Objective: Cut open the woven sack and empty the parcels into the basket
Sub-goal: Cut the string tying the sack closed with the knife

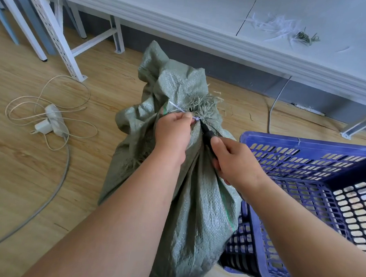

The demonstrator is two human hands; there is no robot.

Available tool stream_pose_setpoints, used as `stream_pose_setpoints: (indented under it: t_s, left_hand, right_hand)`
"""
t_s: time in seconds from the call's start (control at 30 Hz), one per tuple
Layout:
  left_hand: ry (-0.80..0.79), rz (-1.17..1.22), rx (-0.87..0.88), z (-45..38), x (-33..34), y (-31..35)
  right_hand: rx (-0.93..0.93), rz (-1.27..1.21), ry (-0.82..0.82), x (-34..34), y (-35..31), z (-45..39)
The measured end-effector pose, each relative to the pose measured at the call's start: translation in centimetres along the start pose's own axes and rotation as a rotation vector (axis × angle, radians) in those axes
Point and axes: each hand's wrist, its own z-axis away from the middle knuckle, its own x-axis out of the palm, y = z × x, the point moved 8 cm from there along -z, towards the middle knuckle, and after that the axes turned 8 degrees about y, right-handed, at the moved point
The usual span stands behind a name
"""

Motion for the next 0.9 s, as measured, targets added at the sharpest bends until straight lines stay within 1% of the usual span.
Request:
stream_pose_setpoints:
  t_s: [0.07, 0.1, 0.13, 0.2, 0.3, 0.37, 0.43, 0.5, 0.57, 0.6, 0.63, 0.7, 0.73, 0.77, 0.8, 0.9]
  left_hand:
    - [0.049, 0.107, -0.150, -0.4, -0.9, -0.9]
    - [0.073, 0.121, -0.172, -0.6, -1.2, -1.1]
    - [0.073, 0.092, -0.139, -0.6, -1.2, -0.9]
    - [0.041, 0.019, -0.016, -0.2, -0.4, 0.1]
    - [0.051, -0.019, 0.125, 0.4, -0.5, 1.6]
    - [0.074, -0.033, 0.183, 0.6, -0.9, 2.3]
    - [0.067, -0.036, 0.200, 0.5, -1.1, 2.8]
    - [0.008, -0.046, 0.160, 0.6, -0.9, 3.0]
    - [-0.066, -0.111, 0.157, 0.9, -0.7, 3.8]
    - [-0.083, -0.183, 0.208, 1.3, -0.8, 4.8]
    - [-0.066, -0.282, 0.294, 1.7, -1.0, 6.2]
    - [0.067, -0.500, 0.510, 3.1, -2.2, 9.3]
    - [0.143, -0.571, 0.594, 3.9, -2.7, 10.7]
    - [0.198, -0.596, 0.654, 4.6, -3.1, 11.8]
    - [0.218, -0.588, 0.699, 5.3, -3.1, 12.6]
    - [0.157, -0.539, 0.802, 7.3, -1.5, 14.1]
  right_hand:
    - [-0.114, -0.071, 0.085, -1.8, -2.7, -0.8]
    - [-0.148, -0.082, 0.096, -2.7, -4.2, -1.6]
    - [-0.148, -0.087, 0.088, -3.4, -5.3, -2.4]
    - [-0.107, -0.099, 0.047, -3.9, -5.8, -3.5]
    - [-0.039, -0.077, -0.068, -1.7, -4.8, -2.1]
    - [0.015, -0.054, -0.160, -0.2, -3.2, -1.0]
    - [0.075, 0.012, -0.189, 0.1, -1.8, -0.5]
    - [0.111, -0.015, -0.108, -0.9, -1.1, -0.8]
    - [0.109, -0.141, 0.010, -2.4, -1.3, -1.3]
    - [0.091, -0.179, 0.052, -3.1, -1.7, -1.5]
    - [0.065, -0.192, 0.069, -3.6, -2.2, -1.7]
    - [0.004, -0.182, 0.057, -3.8, -3.2, -2.0]
    - [-0.024, -0.172, 0.057, -3.7, -3.8, -2.2]
    - [-0.049, -0.170, 0.072, -3.7, -4.4, -2.5]
    - [-0.068, -0.183, 0.094, -3.7, -4.9, -2.7]
    - [-0.080, -0.333, 0.131, -4.3, -6.7, -3.2]
